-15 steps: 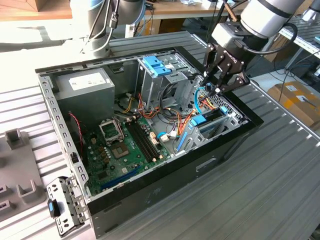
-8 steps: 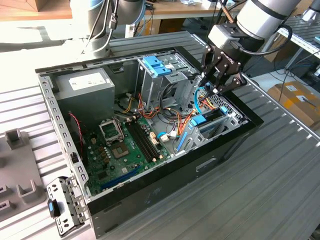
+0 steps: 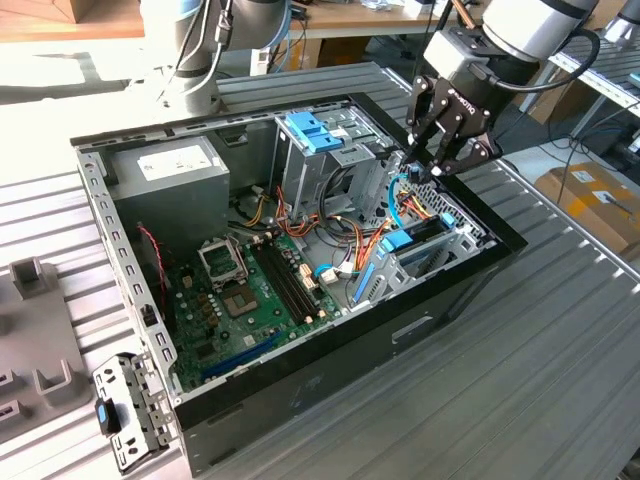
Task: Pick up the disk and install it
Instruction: 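Insert the second disk wire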
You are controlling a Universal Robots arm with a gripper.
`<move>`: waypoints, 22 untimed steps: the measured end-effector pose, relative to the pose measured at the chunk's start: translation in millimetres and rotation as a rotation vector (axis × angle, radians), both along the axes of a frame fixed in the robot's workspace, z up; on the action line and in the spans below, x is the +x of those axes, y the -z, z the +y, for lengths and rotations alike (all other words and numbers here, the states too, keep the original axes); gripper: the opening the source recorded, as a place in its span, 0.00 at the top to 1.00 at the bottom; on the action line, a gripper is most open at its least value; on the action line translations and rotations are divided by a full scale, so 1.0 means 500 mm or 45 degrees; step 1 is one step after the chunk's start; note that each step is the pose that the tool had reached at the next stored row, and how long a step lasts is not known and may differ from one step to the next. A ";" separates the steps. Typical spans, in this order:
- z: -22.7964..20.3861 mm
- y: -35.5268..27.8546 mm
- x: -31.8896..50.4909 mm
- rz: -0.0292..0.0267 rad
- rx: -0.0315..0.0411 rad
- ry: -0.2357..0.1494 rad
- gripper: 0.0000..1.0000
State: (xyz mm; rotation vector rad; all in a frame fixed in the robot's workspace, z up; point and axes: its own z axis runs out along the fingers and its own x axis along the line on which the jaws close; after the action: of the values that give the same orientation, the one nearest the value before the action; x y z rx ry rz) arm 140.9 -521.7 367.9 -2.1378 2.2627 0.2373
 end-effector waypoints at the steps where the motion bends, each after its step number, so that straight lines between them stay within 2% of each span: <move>1: 0.0001 -0.004 0.000 -0.0001 -0.0004 0.000 0.58; 3: 0.0001 -0.020 0.000 -0.0001 -0.0002 0.000 0.58; 5: 0.0002 -0.030 0.000 0.0000 -0.0026 0.000 0.58; 6: 0.0000 -0.030 0.000 0.0000 -0.0291 0.000 0.58; 7: 0.0000 -0.030 0.000 -0.0001 -0.0651 0.000 0.58; 8: 0.0000 -0.030 0.000 -0.0001 -0.0860 0.000 0.58; 11: 0.0008 -0.030 0.000 0.0000 -0.1580 0.000 0.58; 12: 0.0031 -0.031 0.000 -0.0001 -0.1992 0.000 0.58; 13: 0.0079 -0.031 0.000 -0.0001 -0.2243 0.000 0.58; 14: 0.0134 -0.030 0.000 -0.0001 -0.2282 0.000 0.58; 18: 0.0434 -0.030 -0.002 0.0000 -0.2284 0.000 0.58; 22: 0.0497 -0.030 -0.014 0.0000 -0.2328 0.000 0.58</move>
State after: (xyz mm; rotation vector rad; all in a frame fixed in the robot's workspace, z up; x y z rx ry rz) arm 134.0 -496.8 382.6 -2.2201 2.3693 0.0310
